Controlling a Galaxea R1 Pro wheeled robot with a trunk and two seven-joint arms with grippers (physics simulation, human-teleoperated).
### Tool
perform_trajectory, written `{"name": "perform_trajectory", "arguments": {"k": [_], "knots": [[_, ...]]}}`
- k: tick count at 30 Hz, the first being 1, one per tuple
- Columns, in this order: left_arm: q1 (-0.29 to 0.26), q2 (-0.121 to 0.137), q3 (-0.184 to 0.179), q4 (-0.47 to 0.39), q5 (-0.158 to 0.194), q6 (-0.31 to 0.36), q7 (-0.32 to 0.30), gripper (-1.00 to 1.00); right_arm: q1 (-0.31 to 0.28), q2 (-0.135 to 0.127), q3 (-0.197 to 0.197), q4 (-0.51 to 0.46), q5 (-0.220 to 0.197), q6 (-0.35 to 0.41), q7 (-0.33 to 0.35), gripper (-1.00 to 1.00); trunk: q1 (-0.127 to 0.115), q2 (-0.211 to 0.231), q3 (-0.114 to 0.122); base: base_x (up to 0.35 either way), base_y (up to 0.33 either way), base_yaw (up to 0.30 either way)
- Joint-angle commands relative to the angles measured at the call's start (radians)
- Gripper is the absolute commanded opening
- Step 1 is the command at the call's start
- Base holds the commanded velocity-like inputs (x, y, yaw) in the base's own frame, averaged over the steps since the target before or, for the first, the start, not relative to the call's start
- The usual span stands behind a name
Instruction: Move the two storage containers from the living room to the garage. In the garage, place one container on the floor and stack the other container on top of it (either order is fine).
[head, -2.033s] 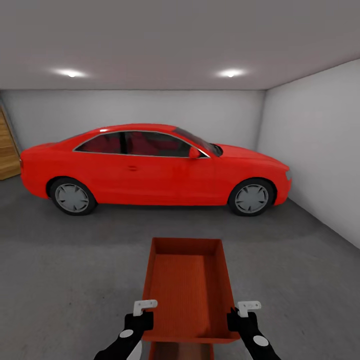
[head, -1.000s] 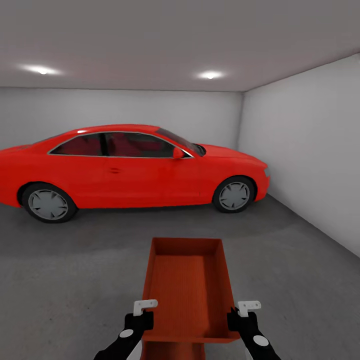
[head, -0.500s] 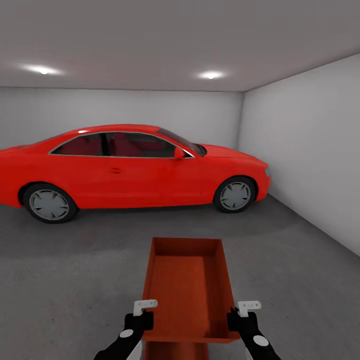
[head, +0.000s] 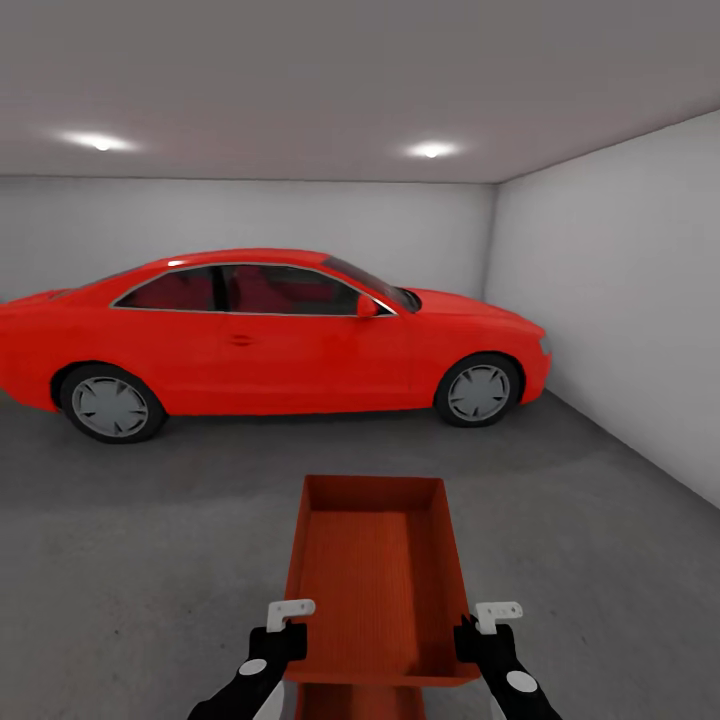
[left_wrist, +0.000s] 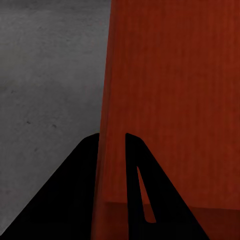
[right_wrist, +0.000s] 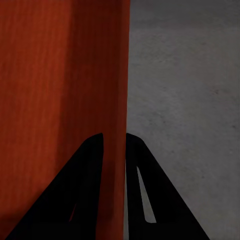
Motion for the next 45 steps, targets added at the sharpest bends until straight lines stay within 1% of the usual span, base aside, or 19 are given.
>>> {"name": "perform_trajectory", "arguments": {"k": [1, 5, 13, 22, 29, 36, 45], "knots": [[-0.002, -0.002, 0.014, -0.043, -0.004, -0.002, -0.008, -1.00, 0.001, 0.001, 0.028, 0.003, 0.005, -0.003, 0.001, -1.00, 0.000, -0.001, 0.000, 0.000, 0.000, 0.007], [-0.002, -0.002, 0.014, -0.043, -0.004, 0.000, -0.007, -1.00, 0.001, 0.001, 0.028, 0.003, 0.005, -0.003, 0.001, -1.00, 0.000, -0.001, 0.000, 0.058, -0.011, 0.002], [-0.001, -0.002, 0.014, -0.043, -0.004, -0.001, -0.007, -1.00, 0.001, 0.000, 0.028, 0.003, 0.005, -0.003, 0.001, -1.00, 0.000, -0.001, 0.000, 0.256, -0.141, 0.000], [-0.001, -0.002, 0.014, -0.043, -0.004, -0.001, -0.007, -1.00, 0.001, 0.001, 0.028, 0.003, 0.005, -0.003, 0.001, -1.00, 0.000, -0.001, 0.000, 0.026, -0.015, 0.000], [-0.002, -0.002, 0.014, -0.043, -0.004, 0.000, -0.007, -1.00, 0.001, 0.001, 0.028, 0.003, 0.005, -0.003, 0.001, -1.00, 0.000, -0.001, 0.000, 0.192, 0.036, 0.000], [-0.002, -0.002, 0.014, -0.043, -0.004, 0.000, -0.007, -1.00, 0.001, 0.001, 0.028, 0.003, 0.005, -0.003, 0.001, -1.00, 0.000, -0.001, 0.000, 0.023, 0.007, 0.005], [-0.002, -0.002, 0.014, -0.043, -0.004, 0.000, -0.008, -1.00, 0.001, 0.001, 0.028, 0.003, 0.005, -0.003, 0.001, -1.00, 0.000, -0.001, 0.000, 0.000, 0.000, 0.179]]}}
